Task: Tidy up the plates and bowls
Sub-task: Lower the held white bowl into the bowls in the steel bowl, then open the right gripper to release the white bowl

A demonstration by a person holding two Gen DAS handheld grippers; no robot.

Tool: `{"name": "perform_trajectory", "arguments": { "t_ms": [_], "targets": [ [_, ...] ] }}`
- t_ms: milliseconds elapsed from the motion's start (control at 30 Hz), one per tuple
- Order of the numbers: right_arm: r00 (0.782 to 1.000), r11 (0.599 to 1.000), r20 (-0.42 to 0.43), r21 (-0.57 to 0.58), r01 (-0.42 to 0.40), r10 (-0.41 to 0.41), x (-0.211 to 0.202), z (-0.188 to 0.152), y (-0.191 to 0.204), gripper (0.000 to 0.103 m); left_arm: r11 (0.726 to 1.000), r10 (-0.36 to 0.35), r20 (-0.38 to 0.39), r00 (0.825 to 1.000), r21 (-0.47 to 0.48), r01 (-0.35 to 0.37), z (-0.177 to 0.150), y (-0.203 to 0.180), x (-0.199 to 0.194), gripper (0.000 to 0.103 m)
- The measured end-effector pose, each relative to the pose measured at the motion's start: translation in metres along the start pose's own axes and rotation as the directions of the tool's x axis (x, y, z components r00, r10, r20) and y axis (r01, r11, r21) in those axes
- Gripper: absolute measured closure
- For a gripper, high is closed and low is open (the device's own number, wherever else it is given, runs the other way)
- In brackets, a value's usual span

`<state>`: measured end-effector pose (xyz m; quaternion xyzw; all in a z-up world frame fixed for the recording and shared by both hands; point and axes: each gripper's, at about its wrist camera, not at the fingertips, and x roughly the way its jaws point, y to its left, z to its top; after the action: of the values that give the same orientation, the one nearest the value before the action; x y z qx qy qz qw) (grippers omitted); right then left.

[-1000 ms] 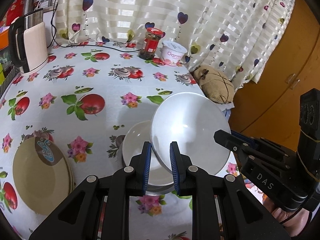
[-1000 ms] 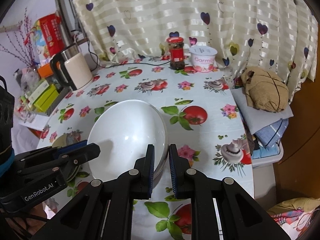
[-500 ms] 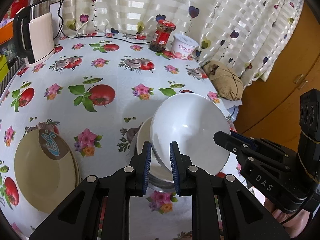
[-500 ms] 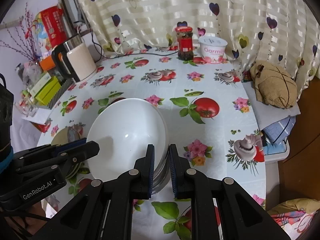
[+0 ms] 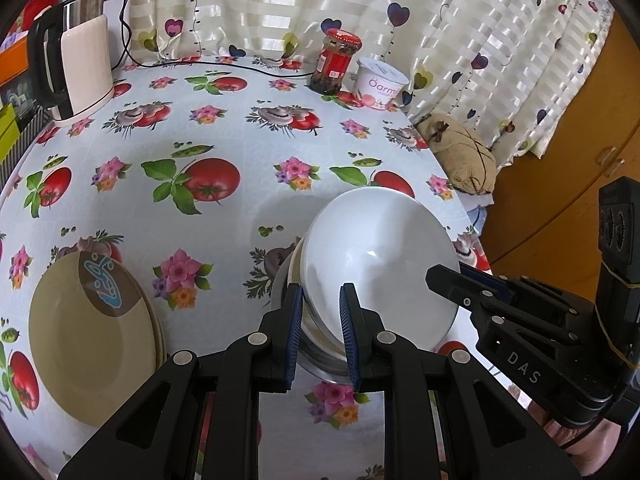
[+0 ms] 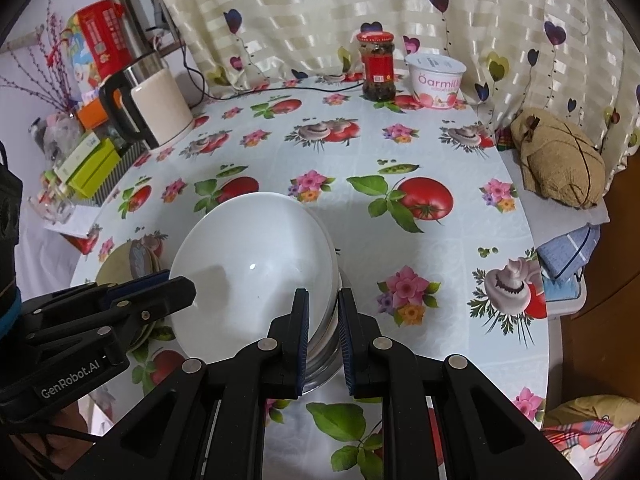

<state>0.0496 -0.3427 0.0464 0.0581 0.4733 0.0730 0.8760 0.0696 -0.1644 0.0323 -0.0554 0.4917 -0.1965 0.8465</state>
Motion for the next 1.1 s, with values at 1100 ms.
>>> {"name": "perform_trajectory", "arguments": {
  "t_ms": [1100],
  "targets": [
    [1.000, 1.000, -0.023, 0.007, -0.009, 0.009, 0.013, 0.001, -0.001, 0.085, 1.000, 0.001, 0.009, 1.000, -0.008, -0.001, 0.001, 0.003, 0.002, 0.083]
  ]
}}
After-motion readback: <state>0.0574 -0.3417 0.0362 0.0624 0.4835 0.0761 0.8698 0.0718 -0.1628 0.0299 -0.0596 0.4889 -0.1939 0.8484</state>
